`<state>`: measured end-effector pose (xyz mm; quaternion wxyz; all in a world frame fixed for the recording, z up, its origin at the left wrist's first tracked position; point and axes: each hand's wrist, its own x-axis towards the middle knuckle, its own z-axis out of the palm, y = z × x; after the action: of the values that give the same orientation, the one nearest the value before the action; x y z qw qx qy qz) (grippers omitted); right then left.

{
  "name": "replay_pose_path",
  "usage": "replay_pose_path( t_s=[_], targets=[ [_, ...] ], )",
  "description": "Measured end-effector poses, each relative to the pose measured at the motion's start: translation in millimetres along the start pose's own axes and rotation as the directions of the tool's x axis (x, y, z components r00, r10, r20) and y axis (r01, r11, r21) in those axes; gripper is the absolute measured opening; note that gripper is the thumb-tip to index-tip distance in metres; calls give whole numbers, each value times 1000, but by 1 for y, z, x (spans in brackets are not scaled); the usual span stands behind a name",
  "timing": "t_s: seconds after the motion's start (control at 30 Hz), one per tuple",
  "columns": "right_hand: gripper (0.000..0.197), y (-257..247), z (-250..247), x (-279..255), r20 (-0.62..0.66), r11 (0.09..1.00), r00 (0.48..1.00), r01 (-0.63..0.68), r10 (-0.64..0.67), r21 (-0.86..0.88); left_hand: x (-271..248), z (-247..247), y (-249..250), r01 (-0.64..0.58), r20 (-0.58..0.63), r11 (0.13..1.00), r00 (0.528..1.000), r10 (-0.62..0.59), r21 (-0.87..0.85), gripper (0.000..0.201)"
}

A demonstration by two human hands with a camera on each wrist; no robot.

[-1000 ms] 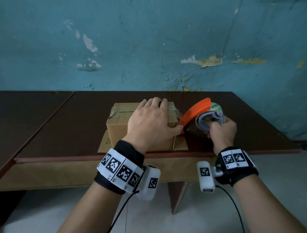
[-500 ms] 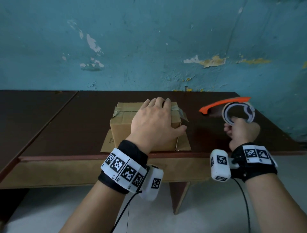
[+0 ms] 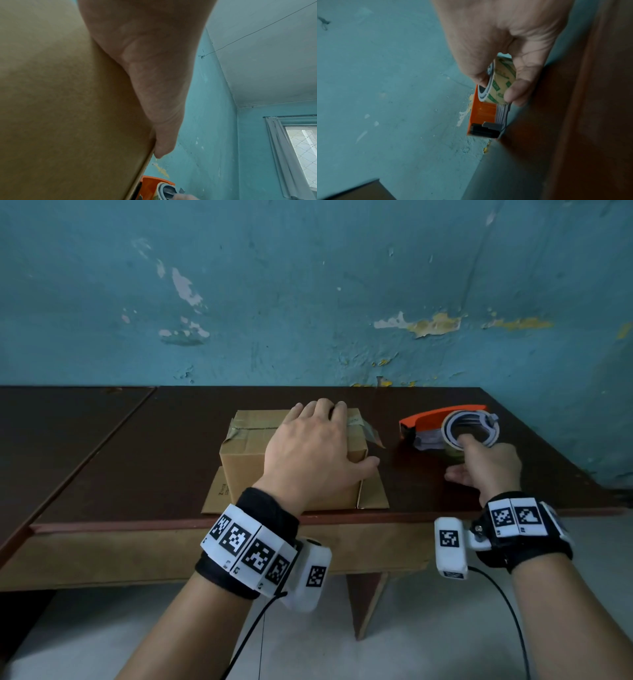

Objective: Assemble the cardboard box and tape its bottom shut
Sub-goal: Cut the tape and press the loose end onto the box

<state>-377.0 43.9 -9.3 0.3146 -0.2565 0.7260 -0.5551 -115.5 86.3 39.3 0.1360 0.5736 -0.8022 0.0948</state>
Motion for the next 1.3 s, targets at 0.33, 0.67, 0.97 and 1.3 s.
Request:
replay_pose_path(
  t_s=[0.33,0.67,0.97,1.3],
  targets=[
    [49,-7,3,-9,-17,955,999,40,-47,-293,-1,0,0,-4,-4,1000,1000,4,-2,97],
    [33,-37,2,-50,-74,825,881,406,-468,-394,0,1,0,-12,-7,1000,1000,12,3,98],
    [59,-34,43,-77,719,995,689,-94,95,-41,-1,3,0,-12,-26,1000,1000,12,22,99],
    [10,-32,50,-76,612,950,790,-162,-36,265,-1,3,-1,-4,-41,1000,999,4,7,95]
  ],
)
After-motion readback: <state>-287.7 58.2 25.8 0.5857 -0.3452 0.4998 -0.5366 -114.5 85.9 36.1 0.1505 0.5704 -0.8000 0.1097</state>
